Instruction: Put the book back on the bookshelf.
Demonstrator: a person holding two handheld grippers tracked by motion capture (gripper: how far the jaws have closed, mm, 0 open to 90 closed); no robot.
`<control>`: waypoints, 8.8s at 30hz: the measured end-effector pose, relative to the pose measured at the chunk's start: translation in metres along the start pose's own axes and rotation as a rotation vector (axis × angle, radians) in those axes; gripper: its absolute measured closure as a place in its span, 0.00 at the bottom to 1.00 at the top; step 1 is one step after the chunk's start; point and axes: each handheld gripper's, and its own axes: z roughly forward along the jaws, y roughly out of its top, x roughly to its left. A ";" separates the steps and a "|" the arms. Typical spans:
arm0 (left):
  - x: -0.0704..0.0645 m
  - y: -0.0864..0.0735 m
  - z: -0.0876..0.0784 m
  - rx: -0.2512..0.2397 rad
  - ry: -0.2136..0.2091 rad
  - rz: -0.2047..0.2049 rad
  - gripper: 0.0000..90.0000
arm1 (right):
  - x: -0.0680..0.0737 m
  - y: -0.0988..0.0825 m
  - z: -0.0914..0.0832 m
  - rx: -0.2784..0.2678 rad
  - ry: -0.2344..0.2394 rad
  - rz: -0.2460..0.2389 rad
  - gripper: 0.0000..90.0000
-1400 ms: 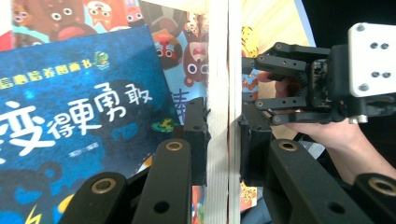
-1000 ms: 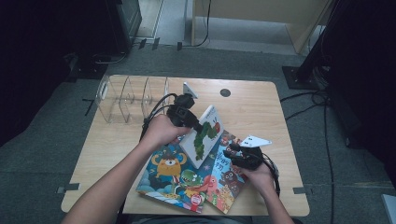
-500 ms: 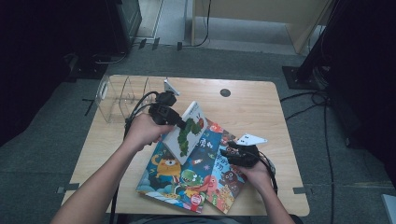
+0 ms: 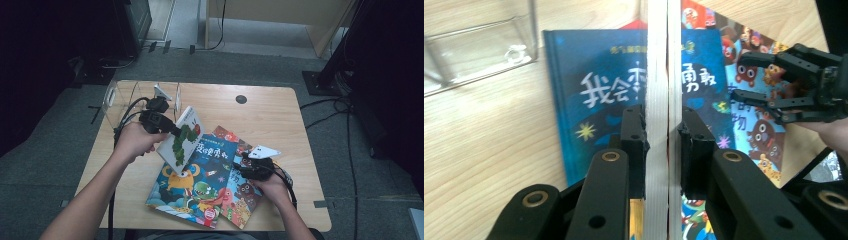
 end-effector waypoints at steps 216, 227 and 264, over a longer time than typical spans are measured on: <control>0.058 -0.070 0.020 -0.146 0.034 -0.081 0.77 | -0.006 0.009 -0.003 -0.019 0.004 0.054 0.62; 0.061 -0.089 0.033 -0.141 0.032 -0.056 0.88 | -0.007 0.010 0.000 -0.018 0.010 0.057 0.69; 0.057 -0.128 0.074 -0.120 0.026 -0.050 0.93 | 0.000 0.010 -0.002 -0.005 0.025 0.053 0.92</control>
